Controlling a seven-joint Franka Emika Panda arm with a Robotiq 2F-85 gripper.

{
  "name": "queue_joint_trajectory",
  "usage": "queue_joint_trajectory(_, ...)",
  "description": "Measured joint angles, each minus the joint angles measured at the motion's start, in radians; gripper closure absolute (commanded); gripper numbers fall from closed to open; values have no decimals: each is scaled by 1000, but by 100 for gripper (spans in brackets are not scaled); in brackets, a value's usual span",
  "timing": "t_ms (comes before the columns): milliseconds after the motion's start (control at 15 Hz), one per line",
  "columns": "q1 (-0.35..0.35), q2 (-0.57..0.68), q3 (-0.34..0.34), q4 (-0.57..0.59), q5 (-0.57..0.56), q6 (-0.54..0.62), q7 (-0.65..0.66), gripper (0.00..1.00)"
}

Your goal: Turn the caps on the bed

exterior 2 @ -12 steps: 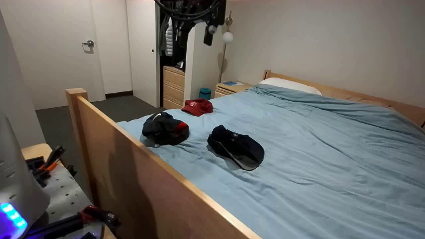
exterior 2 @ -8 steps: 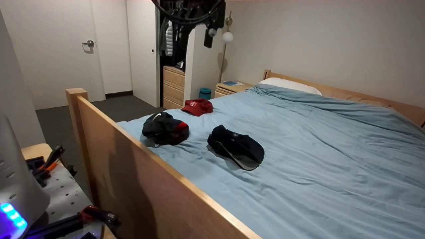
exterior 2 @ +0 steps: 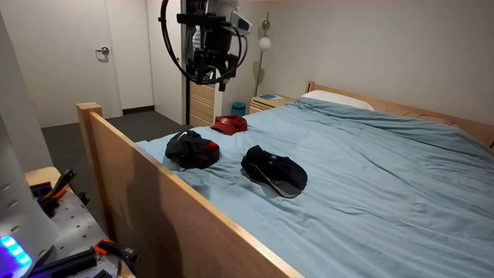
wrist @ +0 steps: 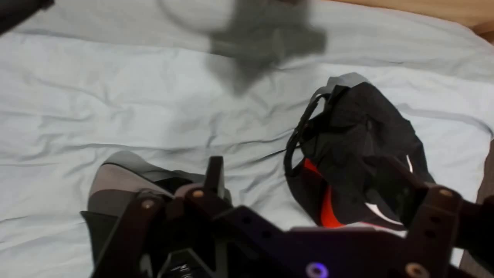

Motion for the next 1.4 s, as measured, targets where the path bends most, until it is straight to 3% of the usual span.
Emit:
queue_joint_trajectory(467,94,181,114,-78,80,203,0,0)
queue_joint_trajectory(1067,109,203,140,-110,109,245,0,0)
queue_joint_trajectory(1400,201,303,216,-114,99,465,95,0)
